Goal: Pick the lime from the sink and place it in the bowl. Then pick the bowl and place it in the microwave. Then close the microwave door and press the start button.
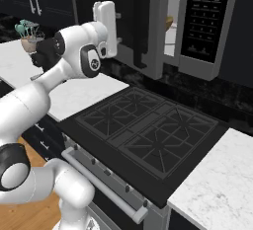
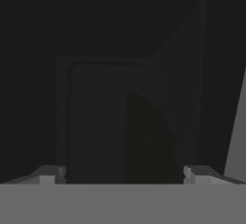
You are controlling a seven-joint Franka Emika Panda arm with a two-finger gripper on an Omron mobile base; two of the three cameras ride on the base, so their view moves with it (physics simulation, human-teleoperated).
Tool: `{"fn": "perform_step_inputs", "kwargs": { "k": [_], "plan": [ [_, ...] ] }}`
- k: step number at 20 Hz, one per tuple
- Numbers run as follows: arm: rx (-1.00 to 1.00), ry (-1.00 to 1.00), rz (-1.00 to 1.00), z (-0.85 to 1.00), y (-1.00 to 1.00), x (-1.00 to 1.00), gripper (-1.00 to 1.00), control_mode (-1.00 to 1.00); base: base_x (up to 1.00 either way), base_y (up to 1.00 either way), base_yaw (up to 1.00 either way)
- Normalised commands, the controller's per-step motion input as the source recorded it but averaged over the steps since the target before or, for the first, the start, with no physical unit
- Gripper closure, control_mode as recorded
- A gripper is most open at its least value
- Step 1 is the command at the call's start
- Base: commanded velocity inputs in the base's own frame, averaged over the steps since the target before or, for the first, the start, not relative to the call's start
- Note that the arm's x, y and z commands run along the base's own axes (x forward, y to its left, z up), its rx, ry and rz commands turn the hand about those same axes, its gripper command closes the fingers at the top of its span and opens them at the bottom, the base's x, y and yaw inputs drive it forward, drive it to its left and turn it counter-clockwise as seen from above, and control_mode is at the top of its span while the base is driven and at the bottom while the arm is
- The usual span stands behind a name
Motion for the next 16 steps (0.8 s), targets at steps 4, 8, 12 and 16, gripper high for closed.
{"fn": "perform_step_inputs", "kwargs": {
  "k": [4, 8, 12, 16],
  "plan": [
    [-0.08, -0.05, 0.00, -0.15, -0.09, 0.53, -1.00, -1.00, 0.00, 0.00, 0.00],
    [-0.04, 0.00, 0.00, -0.11, -0.17, 0.61, -1.00, -1.00, 0.00, 0.00, 0.00],
    [0.00, 0.00, 0.00, -0.06, -0.15, 0.84, -1.00, -1.00, 0.00, 0.00, 0.00],
    [0.00, 0.00, 0.00, -0.01, -0.17, 0.82, -1.00, -1.00, 0.00, 0.00, 0.00]
  ]
}}
